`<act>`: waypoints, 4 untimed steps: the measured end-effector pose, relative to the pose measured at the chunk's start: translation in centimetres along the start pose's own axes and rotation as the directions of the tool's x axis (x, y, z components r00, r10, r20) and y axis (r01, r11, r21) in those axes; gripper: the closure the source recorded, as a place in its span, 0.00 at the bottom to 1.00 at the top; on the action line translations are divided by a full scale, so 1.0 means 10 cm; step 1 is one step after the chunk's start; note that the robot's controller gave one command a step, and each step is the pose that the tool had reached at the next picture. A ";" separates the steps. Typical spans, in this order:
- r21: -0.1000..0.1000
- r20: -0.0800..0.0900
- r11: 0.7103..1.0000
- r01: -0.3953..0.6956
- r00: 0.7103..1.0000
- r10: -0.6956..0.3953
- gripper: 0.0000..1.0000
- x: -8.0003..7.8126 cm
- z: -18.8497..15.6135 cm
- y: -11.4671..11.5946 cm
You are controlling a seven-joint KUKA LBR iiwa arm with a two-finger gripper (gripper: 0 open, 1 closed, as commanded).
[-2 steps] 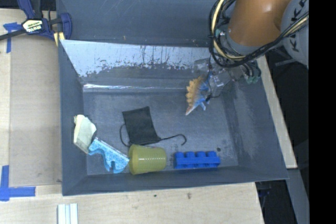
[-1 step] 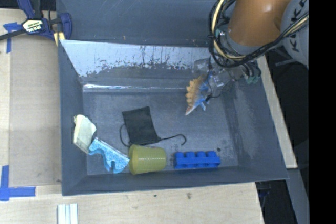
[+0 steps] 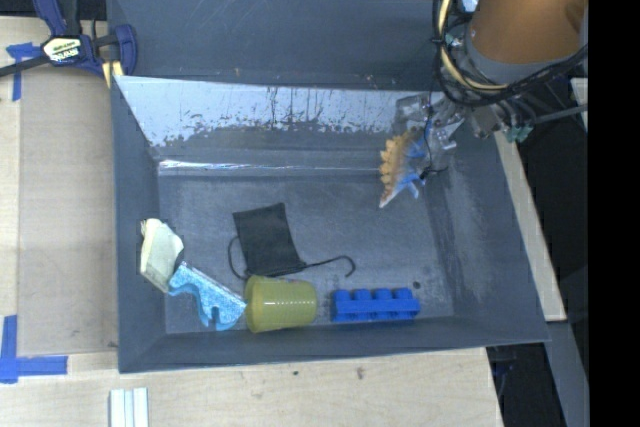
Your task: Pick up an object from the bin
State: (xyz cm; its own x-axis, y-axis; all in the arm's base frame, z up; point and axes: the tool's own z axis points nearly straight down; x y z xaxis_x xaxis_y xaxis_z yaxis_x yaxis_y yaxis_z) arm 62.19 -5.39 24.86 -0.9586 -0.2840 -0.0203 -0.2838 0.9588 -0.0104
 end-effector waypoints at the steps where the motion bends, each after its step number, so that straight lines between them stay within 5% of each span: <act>1: 0.019 0.001 0.905 0.424 0.905 -0.425 1.00 0.03 1.64 0.16; 4: 0.019 0.004 0.906 0.422 0.907 -0.422 1.00 0.03 1.64 0.16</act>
Offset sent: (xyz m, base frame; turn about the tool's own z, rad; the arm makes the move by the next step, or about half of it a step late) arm 0.0000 0.0000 0.0000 0.0000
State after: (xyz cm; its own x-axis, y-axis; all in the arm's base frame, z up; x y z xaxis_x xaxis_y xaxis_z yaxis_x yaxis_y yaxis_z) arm 61.83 -3.98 8.48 -0.7492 -0.6621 -0.0180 -0.6613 0.7492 -0.0373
